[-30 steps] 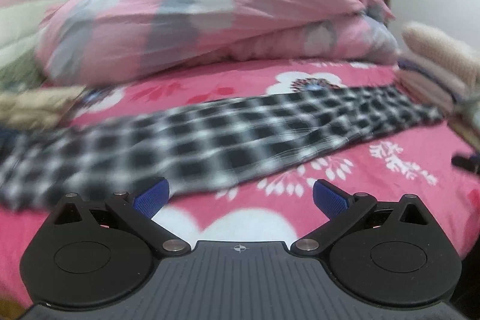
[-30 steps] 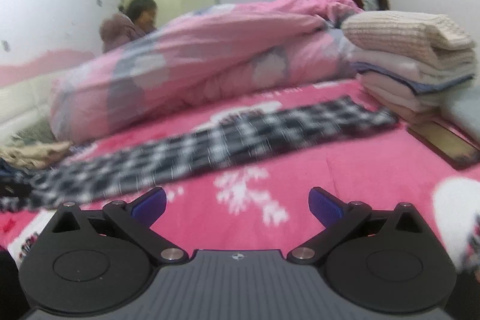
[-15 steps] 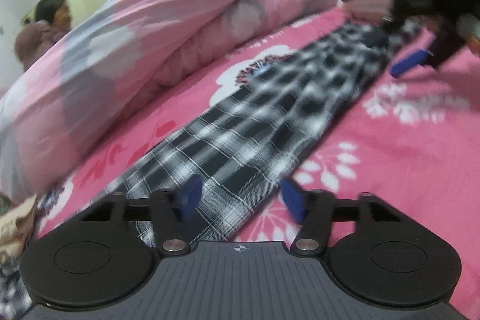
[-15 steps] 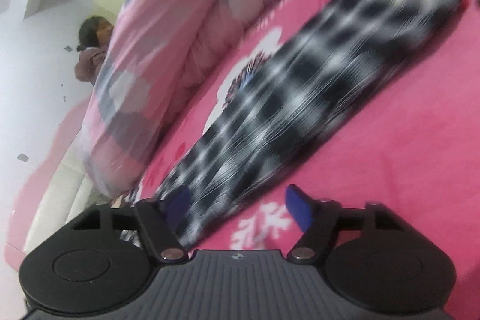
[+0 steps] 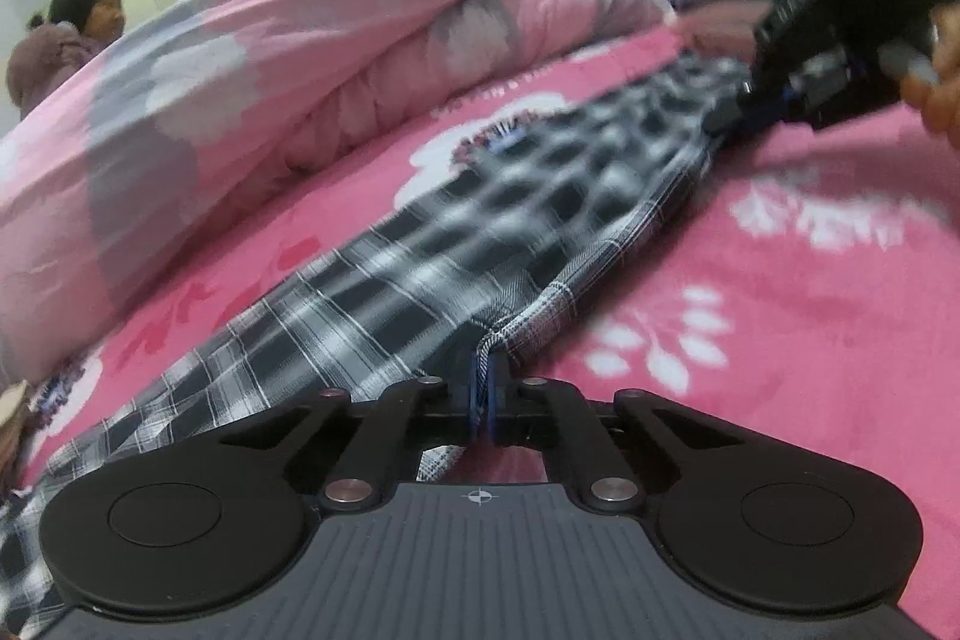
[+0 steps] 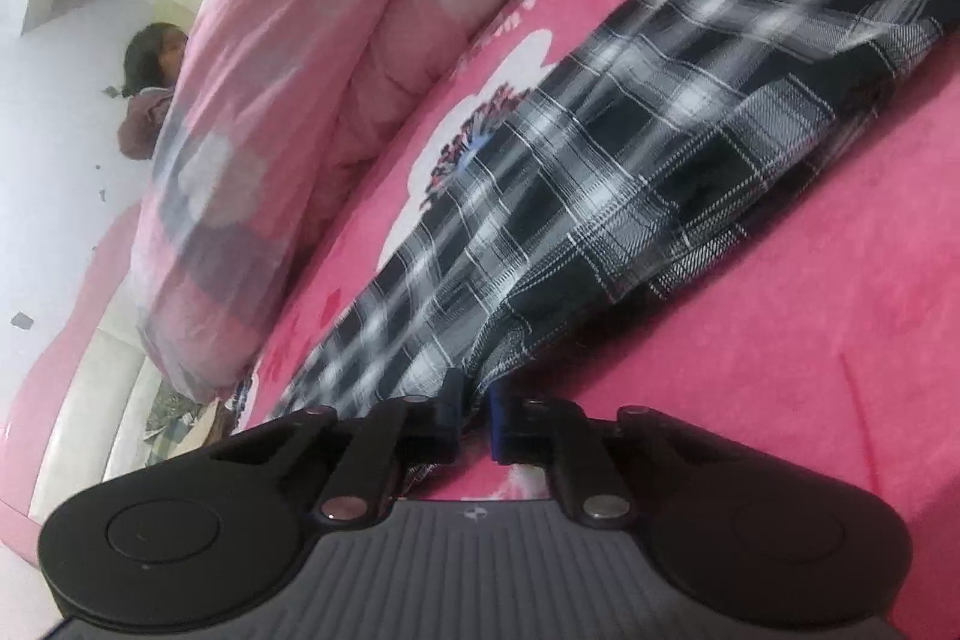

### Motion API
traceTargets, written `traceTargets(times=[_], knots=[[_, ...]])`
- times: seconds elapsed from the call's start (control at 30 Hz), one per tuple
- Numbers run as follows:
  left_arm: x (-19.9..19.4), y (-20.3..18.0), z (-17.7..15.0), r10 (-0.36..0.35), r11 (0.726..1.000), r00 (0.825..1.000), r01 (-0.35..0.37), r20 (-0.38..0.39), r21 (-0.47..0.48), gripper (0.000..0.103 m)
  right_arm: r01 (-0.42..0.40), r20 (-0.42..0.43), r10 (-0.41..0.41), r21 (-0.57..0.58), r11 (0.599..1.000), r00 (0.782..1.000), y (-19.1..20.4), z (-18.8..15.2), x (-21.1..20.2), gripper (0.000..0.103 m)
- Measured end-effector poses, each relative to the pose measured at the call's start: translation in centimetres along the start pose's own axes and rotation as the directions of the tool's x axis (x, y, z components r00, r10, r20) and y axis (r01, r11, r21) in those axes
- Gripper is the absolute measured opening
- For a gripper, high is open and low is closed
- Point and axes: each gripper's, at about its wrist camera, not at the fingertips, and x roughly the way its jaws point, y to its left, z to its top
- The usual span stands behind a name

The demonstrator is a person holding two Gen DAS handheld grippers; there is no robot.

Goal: Fold clothes

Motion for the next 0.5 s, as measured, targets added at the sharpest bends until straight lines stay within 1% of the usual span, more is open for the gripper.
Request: traceTargets(times=[0.13,0.27,0.4,0.5], knots=[[0.1,2.0,0.9,-0.051,0.993,0.999,0.051,0.010,-0.103,0.001,-0.022,0.014,0.022,-0.004,1.000,1.000,0.6,0.9,-0.2,0.007],[0.8,4.2,1.5,-0.093,0.972,0.995,0.095,0.020,-0.216,0.000,-0.042,0.028,0.042,-0.003,0.999,0.999,0.9,2.0,0.1,0.006],[1.7,5.7,1.8,-0.107,0.952,0.994,0.112,0.030,-0.285,0.000,-0.056,0.038,0.055,0.005,0.998,0.998,0.9,2.8,0.9,0.006],[2.8,6.0,1.8,-0.095,0.950,0.995,0.097,0.024,-0.298,0.000,-0.055,0.047,0.054,0.003,0.999,0.997,0.8,3.3,1.5,0.006]])
